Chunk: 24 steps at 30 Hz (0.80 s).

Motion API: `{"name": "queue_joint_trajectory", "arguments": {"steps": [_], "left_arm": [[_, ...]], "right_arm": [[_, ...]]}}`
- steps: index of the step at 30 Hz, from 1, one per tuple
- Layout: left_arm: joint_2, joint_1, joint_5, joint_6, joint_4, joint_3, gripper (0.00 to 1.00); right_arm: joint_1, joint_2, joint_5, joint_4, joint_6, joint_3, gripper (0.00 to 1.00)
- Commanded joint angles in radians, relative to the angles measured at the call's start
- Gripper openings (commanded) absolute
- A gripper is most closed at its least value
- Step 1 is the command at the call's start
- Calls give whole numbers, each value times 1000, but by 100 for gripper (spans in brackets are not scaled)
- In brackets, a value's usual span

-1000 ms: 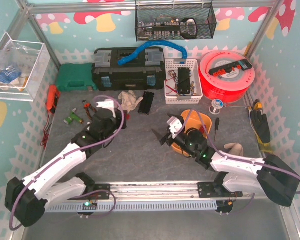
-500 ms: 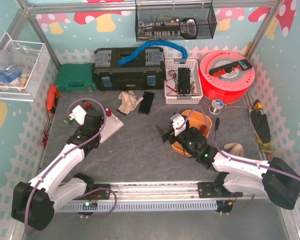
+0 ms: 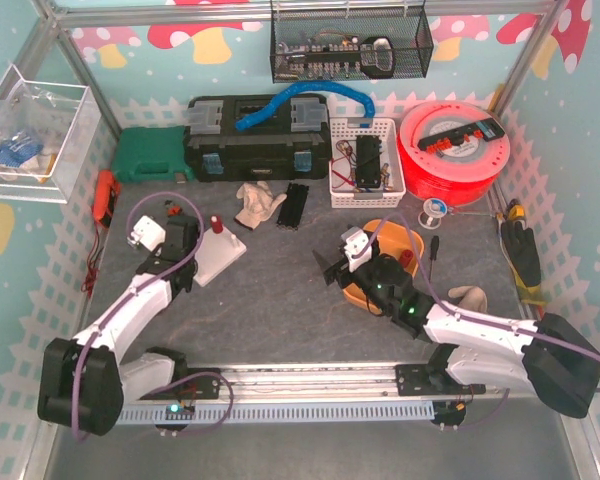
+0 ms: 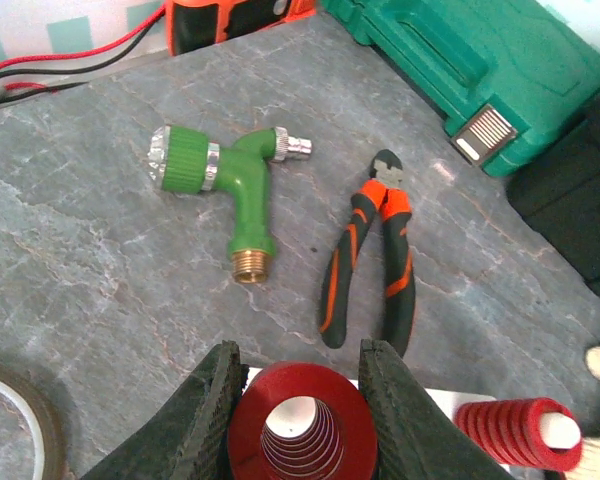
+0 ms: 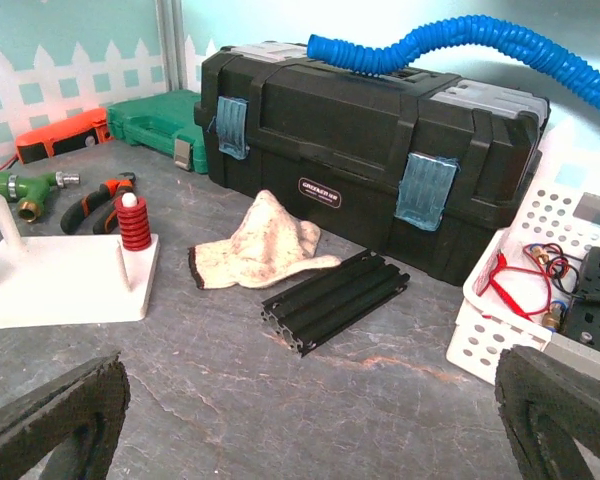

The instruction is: Install the large spring

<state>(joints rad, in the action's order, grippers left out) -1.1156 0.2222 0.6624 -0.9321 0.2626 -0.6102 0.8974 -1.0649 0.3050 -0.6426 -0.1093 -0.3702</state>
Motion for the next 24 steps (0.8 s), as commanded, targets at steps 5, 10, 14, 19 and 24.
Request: {"name": "queue_joint_trajectory", "arguments": {"steps": [5, 10, 14, 19, 24], "left_arm": [[-41, -23, 13, -2, 3, -47, 0], [-60, -23, 14, 8, 2, -58, 0], [-82, -23, 10, 14, 2, -67, 0], [-108, -24, 4, 11, 1, -75, 0], [-141, -24, -4, 14, -1, -87, 0]], "right_arm": [[-1, -20, 23, -5, 2, -15, 99], [-2, -21, 24, -5, 6, -15, 99], [0, -20, 23, -5, 8, -15, 99], [-1, -19, 24, -3, 9, -13, 99], [-1, -14, 23, -3, 11, -13, 99]]}}
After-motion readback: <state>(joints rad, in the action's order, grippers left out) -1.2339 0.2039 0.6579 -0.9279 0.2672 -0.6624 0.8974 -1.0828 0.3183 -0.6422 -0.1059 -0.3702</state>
